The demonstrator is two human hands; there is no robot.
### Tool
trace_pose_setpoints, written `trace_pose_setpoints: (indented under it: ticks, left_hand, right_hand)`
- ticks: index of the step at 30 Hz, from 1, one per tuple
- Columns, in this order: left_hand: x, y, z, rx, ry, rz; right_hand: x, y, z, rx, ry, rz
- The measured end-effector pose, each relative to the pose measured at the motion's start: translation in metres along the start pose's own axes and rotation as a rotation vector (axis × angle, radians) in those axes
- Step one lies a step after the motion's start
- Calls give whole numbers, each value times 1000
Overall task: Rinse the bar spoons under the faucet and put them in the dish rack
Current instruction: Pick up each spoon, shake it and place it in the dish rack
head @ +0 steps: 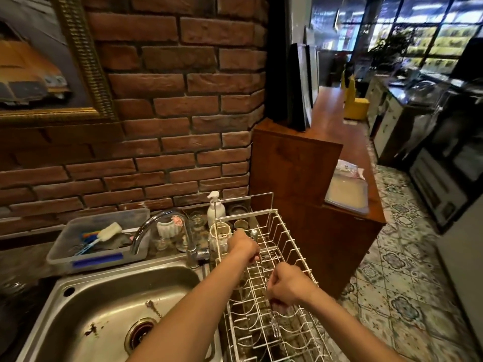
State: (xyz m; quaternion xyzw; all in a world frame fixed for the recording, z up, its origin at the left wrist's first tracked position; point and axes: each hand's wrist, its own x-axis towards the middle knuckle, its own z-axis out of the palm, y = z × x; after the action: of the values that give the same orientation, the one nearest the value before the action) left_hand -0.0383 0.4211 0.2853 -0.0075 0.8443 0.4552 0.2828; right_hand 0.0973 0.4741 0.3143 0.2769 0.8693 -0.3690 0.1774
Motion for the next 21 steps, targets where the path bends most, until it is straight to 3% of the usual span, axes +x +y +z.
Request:
trace_pose_setpoints:
  ticks: [7, 21]
  left_hand:
    - [16, -17, 21, 326, 149, 122]
    - [15, -24, 28, 306, 126, 104]
  right_hand:
    - [19, 18, 15, -145, 13, -7]
    - [36, 32, 36, -285, 38, -64]
